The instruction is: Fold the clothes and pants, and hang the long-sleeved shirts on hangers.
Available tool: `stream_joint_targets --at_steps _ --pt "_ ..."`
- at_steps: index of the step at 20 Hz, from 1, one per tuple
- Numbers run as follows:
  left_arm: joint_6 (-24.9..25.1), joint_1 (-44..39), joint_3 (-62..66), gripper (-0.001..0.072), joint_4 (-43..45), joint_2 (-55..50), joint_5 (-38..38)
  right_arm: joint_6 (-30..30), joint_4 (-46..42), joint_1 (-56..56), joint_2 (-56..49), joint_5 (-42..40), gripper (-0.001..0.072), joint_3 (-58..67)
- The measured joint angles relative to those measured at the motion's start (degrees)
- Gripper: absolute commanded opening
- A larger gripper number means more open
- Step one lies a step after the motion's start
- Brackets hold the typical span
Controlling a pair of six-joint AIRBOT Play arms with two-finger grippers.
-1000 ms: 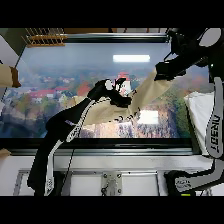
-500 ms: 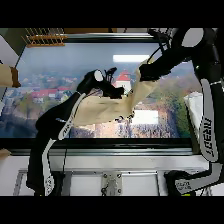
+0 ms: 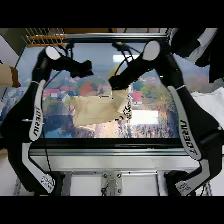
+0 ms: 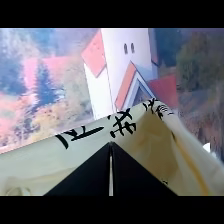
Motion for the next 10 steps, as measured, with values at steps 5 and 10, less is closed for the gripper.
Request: stream_joint_targets --at_steps 5,10 --pt "0.5 6.7 0.0 0.0006 0.0 4.9 -3.0 -0.9 3.1 6.8 -7.8 -8.9 0.0013 0.0" --pt "0.7 10.0 0.0 0.0006 0.0 7.5 -4.9 -1.5 7.2 13.1 -15.0 -21.6 0.0661 0.0"
